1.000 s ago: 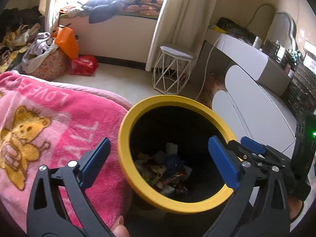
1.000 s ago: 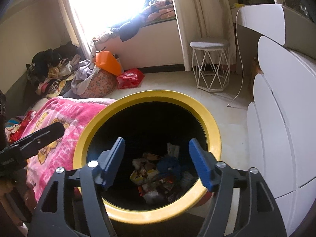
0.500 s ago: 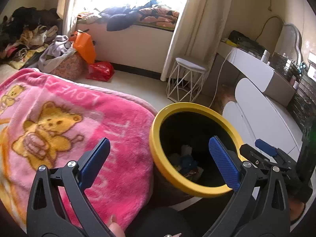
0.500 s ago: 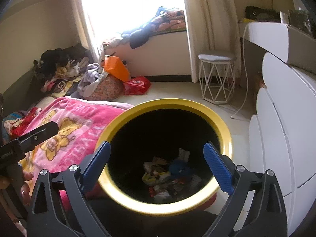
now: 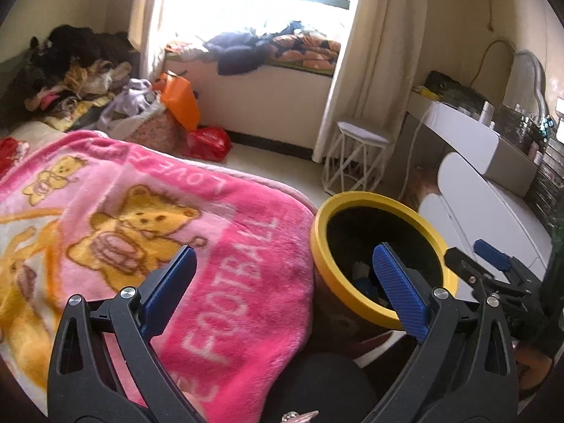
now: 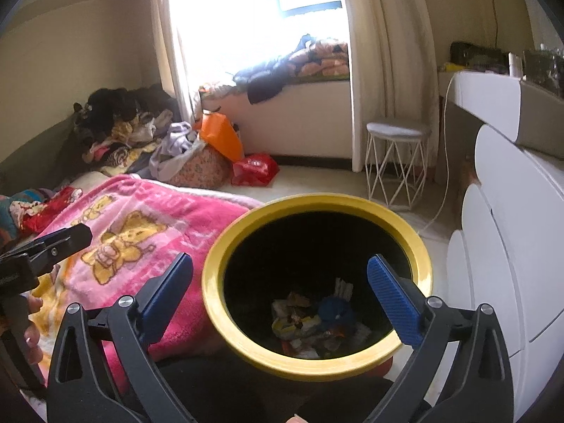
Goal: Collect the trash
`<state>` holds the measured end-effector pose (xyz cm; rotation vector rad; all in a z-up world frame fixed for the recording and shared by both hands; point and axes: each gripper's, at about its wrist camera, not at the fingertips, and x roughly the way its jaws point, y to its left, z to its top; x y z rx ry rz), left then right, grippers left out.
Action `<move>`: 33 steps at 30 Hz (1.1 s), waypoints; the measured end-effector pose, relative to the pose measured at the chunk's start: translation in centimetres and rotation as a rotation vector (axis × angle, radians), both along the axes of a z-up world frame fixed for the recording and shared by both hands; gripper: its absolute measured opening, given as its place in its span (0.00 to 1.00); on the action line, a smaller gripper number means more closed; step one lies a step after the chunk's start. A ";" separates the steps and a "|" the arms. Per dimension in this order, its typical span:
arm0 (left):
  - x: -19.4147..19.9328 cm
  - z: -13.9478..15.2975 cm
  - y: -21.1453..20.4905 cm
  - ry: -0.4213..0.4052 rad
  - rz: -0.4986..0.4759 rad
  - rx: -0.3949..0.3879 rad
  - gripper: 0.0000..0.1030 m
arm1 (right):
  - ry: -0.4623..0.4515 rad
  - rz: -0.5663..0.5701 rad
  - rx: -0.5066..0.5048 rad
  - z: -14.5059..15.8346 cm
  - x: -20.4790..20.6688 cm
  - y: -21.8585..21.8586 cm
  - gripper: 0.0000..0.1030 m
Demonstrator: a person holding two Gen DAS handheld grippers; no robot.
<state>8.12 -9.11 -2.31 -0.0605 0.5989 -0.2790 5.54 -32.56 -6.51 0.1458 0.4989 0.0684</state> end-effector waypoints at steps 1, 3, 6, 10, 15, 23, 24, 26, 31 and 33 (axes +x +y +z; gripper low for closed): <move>-0.3 0.0 0.2 -0.016 0.013 0.006 0.90 | -0.022 -0.003 -0.001 0.1 -0.3 0.2 0.94; -0.9 0.0 0.6 -0.042 0.028 0.009 0.90 | -0.067 -0.007 0.000 0.3 -1.0 0.5 0.94; -1.8 0.3 1.1 -0.085 0.027 0.014 0.90 | -0.137 -0.047 -0.033 0.6 -2.3 1.4 0.94; -3.2 0.8 1.8 -0.155 0.039 0.001 0.90 | -0.219 -0.086 -0.072 0.8 -3.7 2.4 0.94; -3.7 1.3 2.5 -0.181 0.056 -0.033 0.90 | -0.295 -0.095 -0.118 0.6 -4.9 3.2 0.94; -3.8 0.9 2.7 -0.182 0.068 -0.035 0.90 | -0.320 -0.109 -0.148 0.0 -5.2 3.5 0.94; -3.8 0.9 2.6 -0.181 0.069 -0.035 0.90 | -0.317 -0.112 -0.147 0.0 -5.1 3.3 0.94; -3.8 0.8 2.6 -0.176 0.070 -0.038 0.90 | -0.313 -0.115 -0.147 -0.1 -5.2 3.6 0.94; -3.8 0.7 2.6 -0.169 0.073 -0.040 0.90 | -0.314 -0.119 -0.148 -0.3 -5.1 3.7 0.94; -3.7 0.7 2.6 -0.169 0.073 -0.039 0.90 | -0.316 -0.123 -0.145 -0.3 -5.1 3.7 0.94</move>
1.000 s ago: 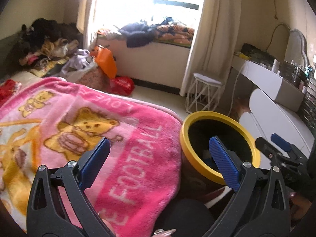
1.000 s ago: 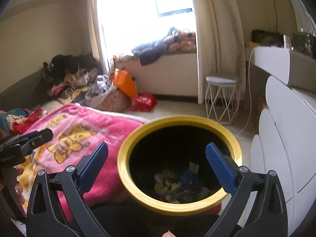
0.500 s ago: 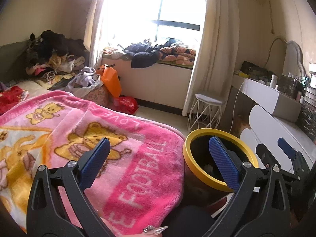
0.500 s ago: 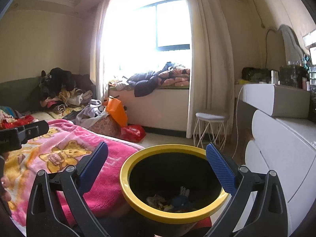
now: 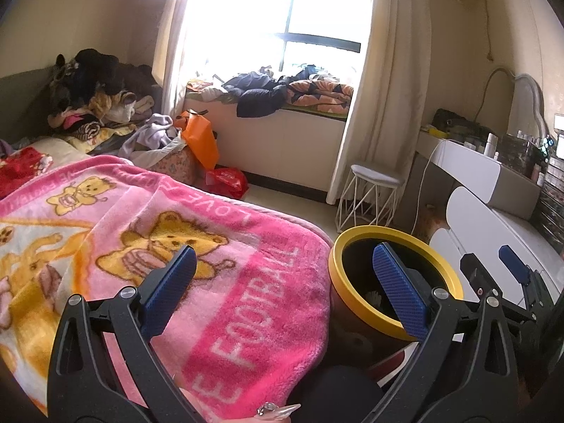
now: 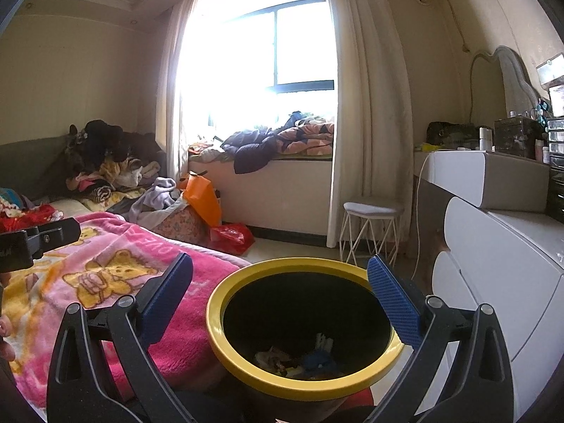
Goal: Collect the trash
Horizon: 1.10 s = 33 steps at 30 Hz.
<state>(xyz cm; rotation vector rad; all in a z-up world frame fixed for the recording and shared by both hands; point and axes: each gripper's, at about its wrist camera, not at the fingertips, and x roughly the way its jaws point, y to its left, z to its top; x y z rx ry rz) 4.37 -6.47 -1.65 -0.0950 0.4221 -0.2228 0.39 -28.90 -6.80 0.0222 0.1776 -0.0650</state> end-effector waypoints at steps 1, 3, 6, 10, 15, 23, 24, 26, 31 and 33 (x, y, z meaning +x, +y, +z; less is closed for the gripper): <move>0.0 0.0 0.0 0.000 0.001 0.000 0.90 | -0.001 -0.003 0.002 0.0 -0.1 0.1 0.94; 0.0 0.0 0.0 0.001 0.002 0.001 0.90 | 0.002 -0.004 0.005 -0.1 -0.1 0.1 0.94; 0.0 0.0 0.0 0.000 0.001 0.001 0.90 | -0.002 -0.008 0.005 -0.1 -0.2 0.1 0.94; 0.0 0.0 0.0 -0.001 0.001 -0.001 0.90 | -0.002 -0.010 0.005 -0.1 -0.1 0.2 0.94; 0.0 0.0 0.0 0.000 0.000 -0.001 0.90 | -0.003 -0.014 0.008 0.0 -0.1 0.2 0.94; 0.0 0.0 0.0 0.000 0.002 0.002 0.90 | -0.002 -0.016 0.008 0.0 -0.1 0.1 0.94; 0.0 0.0 0.0 -0.001 0.003 0.003 0.90 | -0.003 -0.016 0.009 0.0 -0.2 0.1 0.94; 0.0 0.0 0.0 -0.001 0.004 0.002 0.90 | -0.002 -0.016 0.008 0.0 -0.1 0.1 0.94; 0.0 0.0 0.0 -0.001 0.005 0.000 0.90 | -0.003 -0.017 0.009 0.0 -0.1 0.0 0.94; 0.0 0.0 0.0 0.000 0.003 0.001 0.90 | -0.003 -0.016 0.010 0.0 -0.1 -0.1 0.94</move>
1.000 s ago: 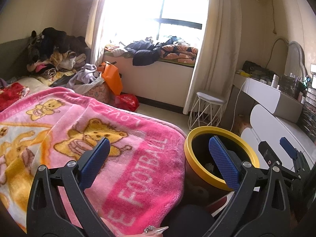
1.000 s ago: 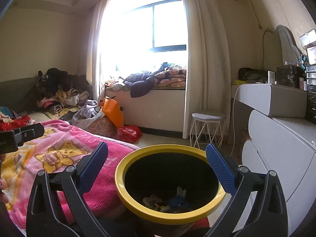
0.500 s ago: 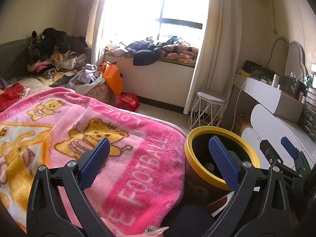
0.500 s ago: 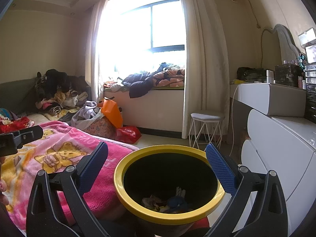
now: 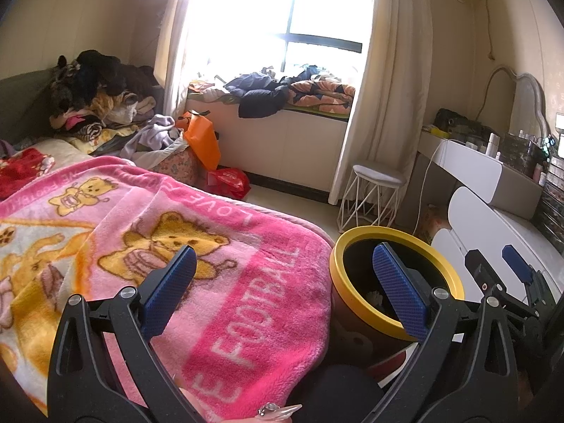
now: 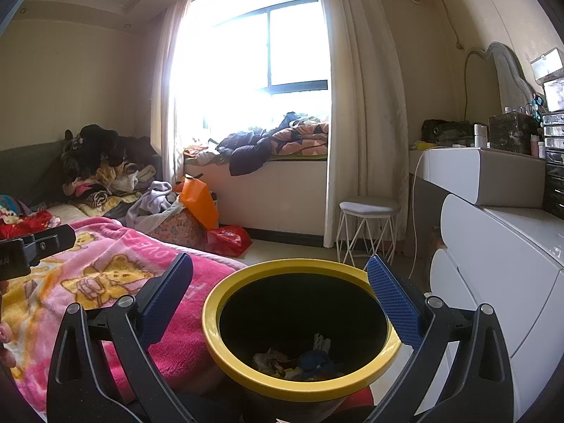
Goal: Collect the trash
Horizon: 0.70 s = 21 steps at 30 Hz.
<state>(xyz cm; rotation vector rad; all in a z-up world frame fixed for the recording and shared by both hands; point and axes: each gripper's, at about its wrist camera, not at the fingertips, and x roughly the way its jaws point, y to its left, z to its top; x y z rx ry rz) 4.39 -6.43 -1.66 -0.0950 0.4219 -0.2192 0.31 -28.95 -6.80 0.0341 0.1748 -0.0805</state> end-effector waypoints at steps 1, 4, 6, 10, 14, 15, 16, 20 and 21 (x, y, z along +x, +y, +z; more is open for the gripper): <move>0.0 0.0 0.0 0.001 0.001 0.001 0.90 | 0.001 0.000 0.000 0.0 0.0 0.0 0.94; 0.0 0.0 0.0 0.000 0.000 0.001 0.90 | -0.001 0.000 0.000 0.0 0.0 0.0 0.94; 0.0 0.0 0.0 0.000 0.000 0.000 0.90 | 0.000 0.000 0.000 0.0 0.0 0.0 0.94; 0.0 0.0 0.0 -0.001 0.000 0.000 0.90 | -0.001 -0.001 0.001 0.0 0.0 -0.1 0.94; 0.0 0.0 0.0 0.000 -0.001 -0.001 0.90 | -0.001 -0.001 0.001 0.0 0.0 -0.1 0.94; 0.0 0.0 0.0 0.002 -0.001 0.000 0.90 | -0.002 -0.002 0.002 0.0 0.0 -0.1 0.94; 0.0 0.0 0.0 0.003 0.000 0.000 0.90 | -0.002 -0.002 0.003 0.0 0.0 -0.1 0.94; 0.0 -0.2 0.1 0.011 -0.001 0.004 0.90 | -0.001 -0.002 0.003 0.0 0.0 -0.2 0.94; 0.1 -0.2 0.1 0.012 0.001 0.005 0.90 | 0.000 0.000 0.005 0.0 0.0 -0.2 0.94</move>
